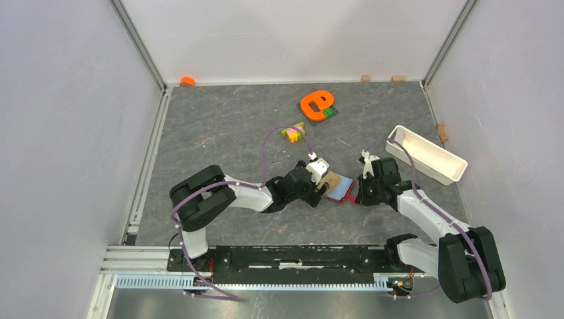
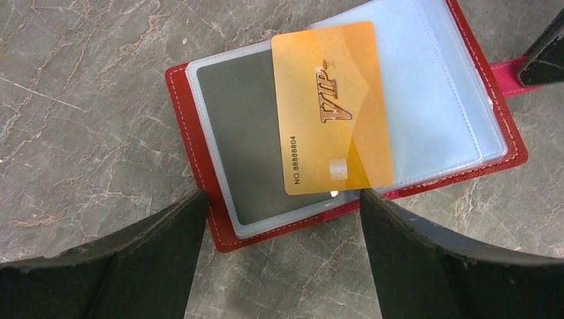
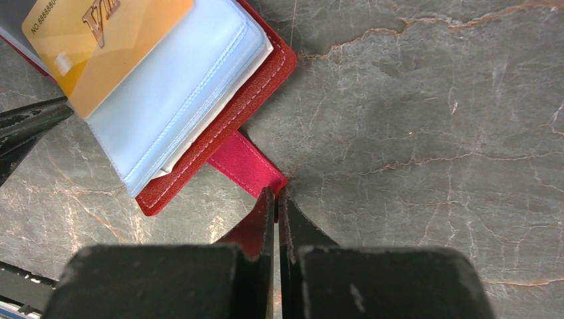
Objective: Put the credit cards into the card holder
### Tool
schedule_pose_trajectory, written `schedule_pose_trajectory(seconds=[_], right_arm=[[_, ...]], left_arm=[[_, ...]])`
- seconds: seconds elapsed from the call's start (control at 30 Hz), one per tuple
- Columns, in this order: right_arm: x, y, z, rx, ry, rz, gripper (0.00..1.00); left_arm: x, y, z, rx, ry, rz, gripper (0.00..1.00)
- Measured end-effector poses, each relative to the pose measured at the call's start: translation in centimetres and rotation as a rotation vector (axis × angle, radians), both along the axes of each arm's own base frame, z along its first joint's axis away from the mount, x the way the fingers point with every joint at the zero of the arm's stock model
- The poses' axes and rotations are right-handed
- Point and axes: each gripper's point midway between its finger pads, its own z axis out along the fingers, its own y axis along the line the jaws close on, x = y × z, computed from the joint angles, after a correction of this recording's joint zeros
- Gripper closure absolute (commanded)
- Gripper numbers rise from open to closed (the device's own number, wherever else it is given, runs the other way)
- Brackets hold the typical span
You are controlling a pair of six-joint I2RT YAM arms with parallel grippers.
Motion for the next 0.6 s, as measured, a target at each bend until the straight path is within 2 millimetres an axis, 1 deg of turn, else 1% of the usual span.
schedule_pose_trajectory(seconds=[0.27,0.47,0.6], right_arm=[[0.00,0.00,0.00,0.000,0.000,0.001,1.00],[0.00,0.01,0.00,0.000,0.000,0.000,1.00],[0.00,0.01,0.00,0.000,0.000,0.000,1.00]], left_arm=[[0.20,-0.76,0.08,-0.045,0.007,0.012,0.10],[0.12,-0.85,0.11,-0.053,0.014,0.012,0.06],[-0.58,-0.97,0.27,-0.053,0.040,-0.022,0.03]])
